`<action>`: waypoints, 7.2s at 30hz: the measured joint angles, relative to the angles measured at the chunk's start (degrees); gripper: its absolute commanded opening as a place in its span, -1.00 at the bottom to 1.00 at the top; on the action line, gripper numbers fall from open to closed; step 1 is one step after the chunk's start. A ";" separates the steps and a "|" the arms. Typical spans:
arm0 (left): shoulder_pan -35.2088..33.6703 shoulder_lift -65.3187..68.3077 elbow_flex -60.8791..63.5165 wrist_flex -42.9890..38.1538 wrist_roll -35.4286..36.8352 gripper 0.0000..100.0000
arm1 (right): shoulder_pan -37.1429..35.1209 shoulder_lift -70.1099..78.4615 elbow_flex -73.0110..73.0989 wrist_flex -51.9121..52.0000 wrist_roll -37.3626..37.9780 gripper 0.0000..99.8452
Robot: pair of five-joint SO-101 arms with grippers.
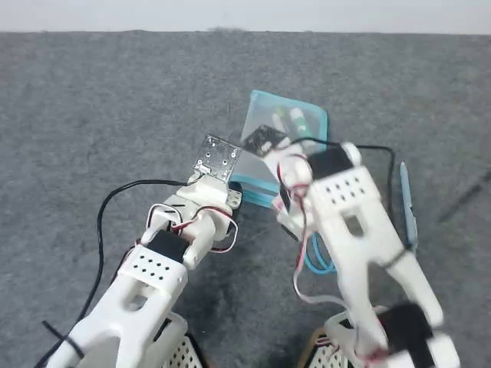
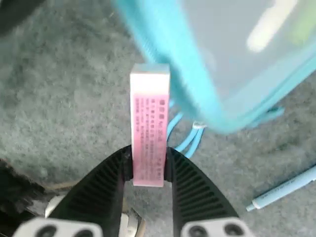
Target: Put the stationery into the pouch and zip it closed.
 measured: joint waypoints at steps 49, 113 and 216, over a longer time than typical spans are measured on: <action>0.18 0.00 0.97 -1.67 -0.18 -0.98 | 31.21 0.09 -9.49 5.36 7.03 -0.62; 0.09 0.00 2.02 -1.67 -0.35 -0.98 | 32.26 -44.04 13.45 6.95 22.86 -0.99; -5.80 0.35 2.99 -2.37 -1.67 -0.98 | 21.54 -0.35 18.73 -24.62 3.25 -0.64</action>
